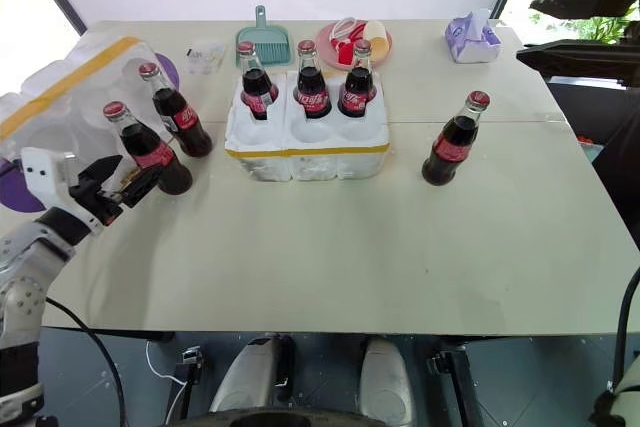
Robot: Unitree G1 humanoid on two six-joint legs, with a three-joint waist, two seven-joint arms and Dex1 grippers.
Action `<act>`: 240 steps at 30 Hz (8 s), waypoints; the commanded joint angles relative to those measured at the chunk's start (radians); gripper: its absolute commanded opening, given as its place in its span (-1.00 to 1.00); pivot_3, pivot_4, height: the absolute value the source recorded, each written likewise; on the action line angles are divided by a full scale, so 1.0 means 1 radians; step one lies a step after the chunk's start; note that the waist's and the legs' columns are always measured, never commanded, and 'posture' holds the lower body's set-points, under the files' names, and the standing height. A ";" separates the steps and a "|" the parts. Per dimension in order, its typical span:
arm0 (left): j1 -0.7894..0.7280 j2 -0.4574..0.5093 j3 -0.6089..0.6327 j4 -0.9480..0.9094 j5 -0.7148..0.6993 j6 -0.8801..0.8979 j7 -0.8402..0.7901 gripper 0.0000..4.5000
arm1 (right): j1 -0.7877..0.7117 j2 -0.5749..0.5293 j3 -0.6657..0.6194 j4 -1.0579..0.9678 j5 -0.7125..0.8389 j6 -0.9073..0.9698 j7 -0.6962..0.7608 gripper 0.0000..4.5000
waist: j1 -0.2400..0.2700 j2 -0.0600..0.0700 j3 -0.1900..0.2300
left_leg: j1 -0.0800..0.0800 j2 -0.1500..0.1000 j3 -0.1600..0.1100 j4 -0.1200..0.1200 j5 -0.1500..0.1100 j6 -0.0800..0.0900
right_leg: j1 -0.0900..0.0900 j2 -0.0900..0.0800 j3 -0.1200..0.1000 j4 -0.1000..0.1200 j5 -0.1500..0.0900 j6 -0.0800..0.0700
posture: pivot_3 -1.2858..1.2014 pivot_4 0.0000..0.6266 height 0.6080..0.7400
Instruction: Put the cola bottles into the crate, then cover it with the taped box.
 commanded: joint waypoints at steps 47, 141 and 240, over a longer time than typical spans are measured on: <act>-0.890 -0.242 -0.575 0.447 0.157 0.093 -0.250 0.21 | 0.340 0.058 -0.200 -0.409 0.271 0.147 -0.367 1.00 | 0.011 -0.007 0.004 | -0.007 -0.001 0.002 0.004 0.001 -0.001 | -0.006 0.001 0.002 -0.001 0.004 0.005 | 0.03 -0.52 0.94; -0.679 -0.035 -0.452 0.206 0.133 0.269 -0.175 0.22 | 0.380 0.152 -0.175 -0.434 0.265 0.100 -0.494 1.00 | 0.017 -0.013 0.007 | -0.007 0.001 0.001 0.004 0.001 -0.001 | -0.005 0.002 0.002 -0.001 0.005 0.005 | 0.03 -0.52 0.94; -0.506 0.177 -0.297 -0.277 -0.290 0.426 -0.308 1.00 | 0.292 0.758 0.213 -0.128 -0.165 -0.322 -0.850 0.25 | -0.008 -0.005 0.010 | -0.006 0.008 0.002 0.002 0.001 -0.002 | -0.007 0.011 0.008 0.000 0.004 0.002 | 0.03 -0.52 0.94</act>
